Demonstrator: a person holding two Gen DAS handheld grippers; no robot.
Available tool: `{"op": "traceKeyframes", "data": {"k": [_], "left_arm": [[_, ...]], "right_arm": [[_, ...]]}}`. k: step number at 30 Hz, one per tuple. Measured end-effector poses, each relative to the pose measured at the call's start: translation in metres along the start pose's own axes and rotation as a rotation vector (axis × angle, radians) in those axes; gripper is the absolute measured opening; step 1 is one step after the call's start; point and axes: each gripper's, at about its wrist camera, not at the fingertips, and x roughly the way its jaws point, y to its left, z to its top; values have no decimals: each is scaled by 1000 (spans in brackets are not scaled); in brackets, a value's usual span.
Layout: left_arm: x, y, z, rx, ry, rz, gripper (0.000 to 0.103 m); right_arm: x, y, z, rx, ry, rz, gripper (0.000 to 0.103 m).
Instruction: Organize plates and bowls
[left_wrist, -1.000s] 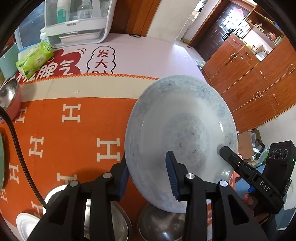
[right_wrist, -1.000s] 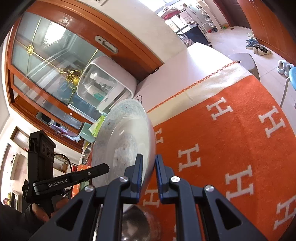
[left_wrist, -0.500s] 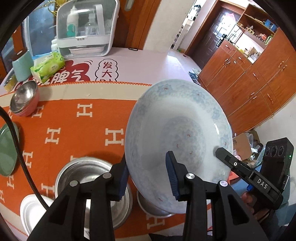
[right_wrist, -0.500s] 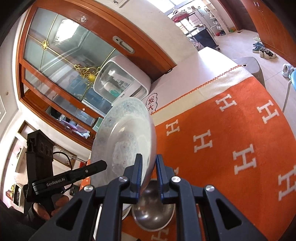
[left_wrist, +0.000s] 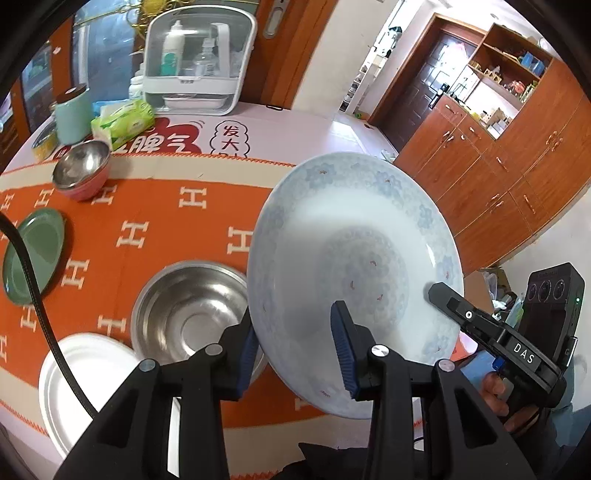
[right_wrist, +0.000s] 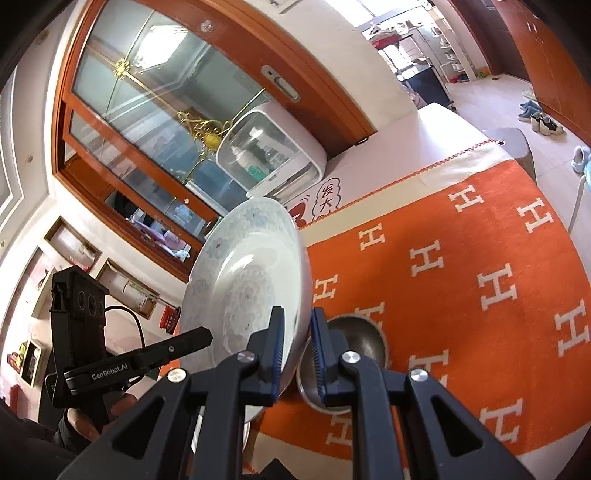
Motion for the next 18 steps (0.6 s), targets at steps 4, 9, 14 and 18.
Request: {"op": "traceKeyframes", "data": {"k": [4, 9, 14, 18], "left_arm": [[-13, 11, -15, -4, -7, -2, 36], [-30, 28, -32, -12, -8, 8, 36], [-48, 51, -44, -20, 6, 30, 36], [-64, 70, -54, -17, 14, 46, 36]], "right_arm": [[-1, 13, -12, -18, 16, 0, 14], [1, 30, -29, -24, 34, 15, 14], [12, 52, -50, -21, 70, 16, 14], [20, 70, -66, -22, 90, 15, 14]]}}
